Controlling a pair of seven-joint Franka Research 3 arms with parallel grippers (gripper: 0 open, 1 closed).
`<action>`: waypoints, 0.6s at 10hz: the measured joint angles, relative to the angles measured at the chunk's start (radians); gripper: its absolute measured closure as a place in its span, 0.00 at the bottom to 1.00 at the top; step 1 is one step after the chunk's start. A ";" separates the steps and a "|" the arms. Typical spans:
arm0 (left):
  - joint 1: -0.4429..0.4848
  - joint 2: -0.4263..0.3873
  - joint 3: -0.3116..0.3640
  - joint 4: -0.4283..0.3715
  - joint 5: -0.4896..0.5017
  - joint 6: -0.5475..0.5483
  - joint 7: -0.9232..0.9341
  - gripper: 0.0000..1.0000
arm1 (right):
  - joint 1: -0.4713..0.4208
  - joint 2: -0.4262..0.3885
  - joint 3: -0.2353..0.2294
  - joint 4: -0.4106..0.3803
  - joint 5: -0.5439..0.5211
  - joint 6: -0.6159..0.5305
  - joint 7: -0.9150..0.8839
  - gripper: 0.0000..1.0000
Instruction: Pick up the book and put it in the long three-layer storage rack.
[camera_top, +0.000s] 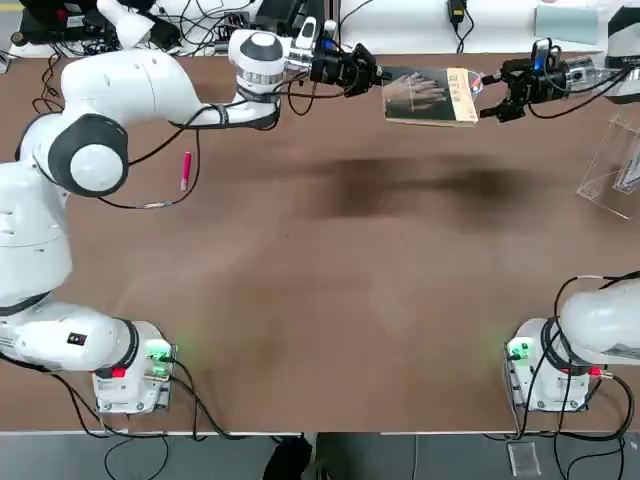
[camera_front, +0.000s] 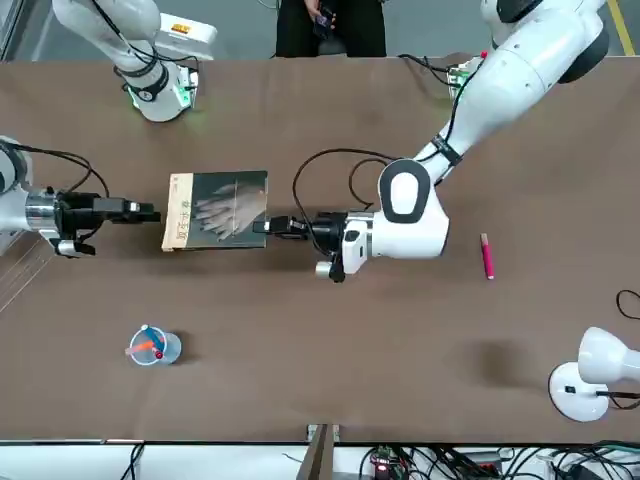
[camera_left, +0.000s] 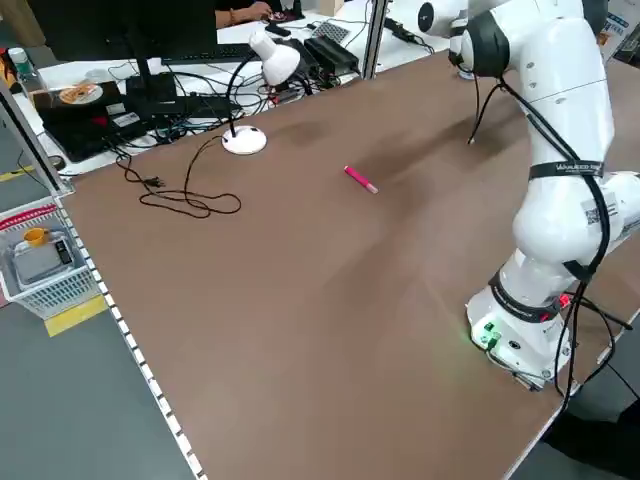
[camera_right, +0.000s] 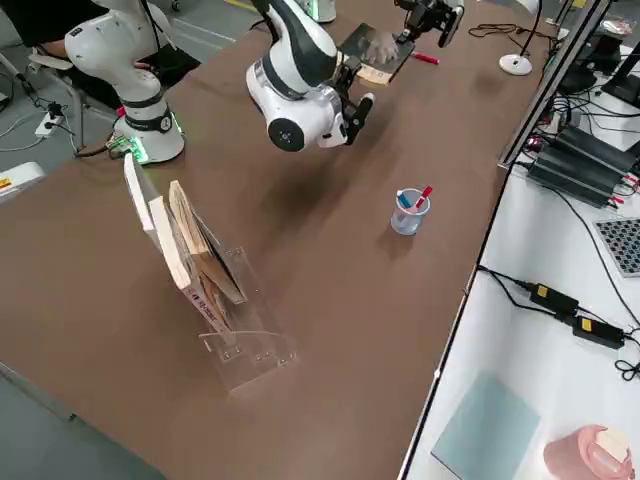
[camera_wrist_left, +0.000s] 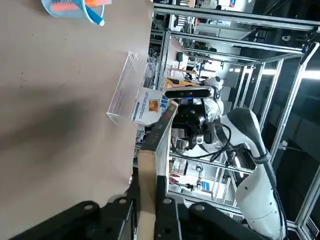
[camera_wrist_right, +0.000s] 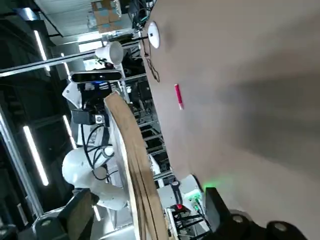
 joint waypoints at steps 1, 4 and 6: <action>0.000 0.000 0.000 0.001 0.000 0.000 0.000 1.00 | 0.008 0.000 0.000 -0.002 0.015 0.000 0.000 0.00; -0.003 0.000 0.000 0.001 0.000 0.000 0.000 1.00 | 0.033 0.005 0.002 -0.007 0.028 0.000 0.000 0.00; -0.006 0.000 0.000 0.001 0.000 0.001 0.000 1.00 | 0.042 0.010 0.002 -0.008 0.037 -0.001 0.000 0.00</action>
